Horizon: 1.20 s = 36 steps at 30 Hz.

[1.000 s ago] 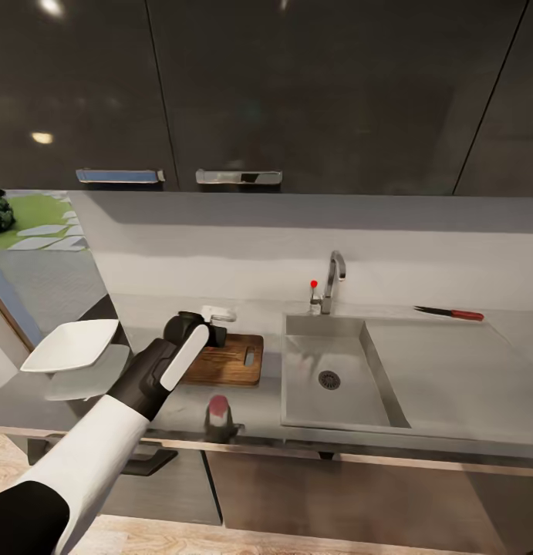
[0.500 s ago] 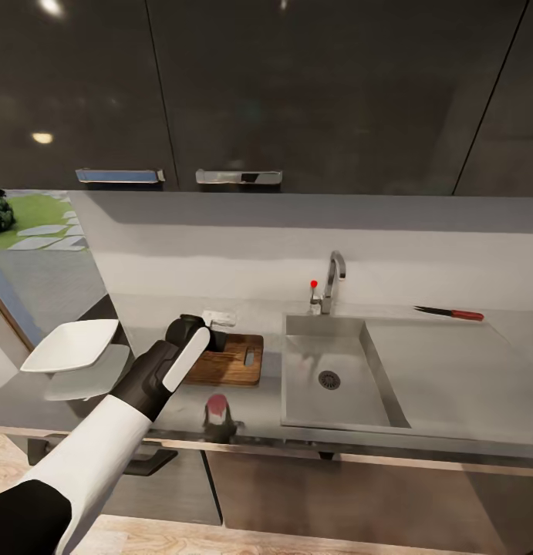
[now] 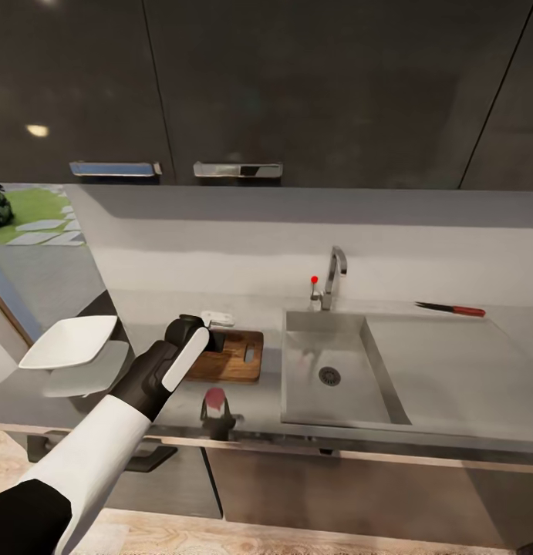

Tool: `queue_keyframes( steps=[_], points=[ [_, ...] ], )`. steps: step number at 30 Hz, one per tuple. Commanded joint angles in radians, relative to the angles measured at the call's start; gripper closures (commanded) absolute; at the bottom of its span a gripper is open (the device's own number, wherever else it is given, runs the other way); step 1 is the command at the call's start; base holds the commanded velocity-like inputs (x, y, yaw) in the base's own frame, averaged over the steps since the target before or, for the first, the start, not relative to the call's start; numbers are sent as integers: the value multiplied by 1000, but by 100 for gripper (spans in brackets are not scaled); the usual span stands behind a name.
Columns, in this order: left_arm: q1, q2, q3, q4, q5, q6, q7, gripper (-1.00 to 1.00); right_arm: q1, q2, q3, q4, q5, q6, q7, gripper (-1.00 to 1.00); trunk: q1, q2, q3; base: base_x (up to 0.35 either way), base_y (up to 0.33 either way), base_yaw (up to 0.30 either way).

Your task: In the kitchen, take the Vidalia onion out of the sink, dice it on the chopping board with the paring knife, put the diced onion into the bowl on the countertop, then place both the paring knife and the chopping board into the sink.

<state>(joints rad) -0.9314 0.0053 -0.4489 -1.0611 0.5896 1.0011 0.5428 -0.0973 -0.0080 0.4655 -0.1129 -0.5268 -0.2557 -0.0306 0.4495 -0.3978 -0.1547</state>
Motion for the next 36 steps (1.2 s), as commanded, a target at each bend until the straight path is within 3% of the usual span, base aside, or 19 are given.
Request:
queue_keyframes(
  steps=[1,36],
  points=[
    [-1,0,-2,-1,9,2,9,100,-1,0,8,-1,-7,-2,-3,-100,1,-2,-4,0,0,0],
    [-1,-8,-2,8,9,2,9,100,0,-1,8,-1,-4,-2,-5,-100,1,-2,-60,44,0,0]
  ],
)
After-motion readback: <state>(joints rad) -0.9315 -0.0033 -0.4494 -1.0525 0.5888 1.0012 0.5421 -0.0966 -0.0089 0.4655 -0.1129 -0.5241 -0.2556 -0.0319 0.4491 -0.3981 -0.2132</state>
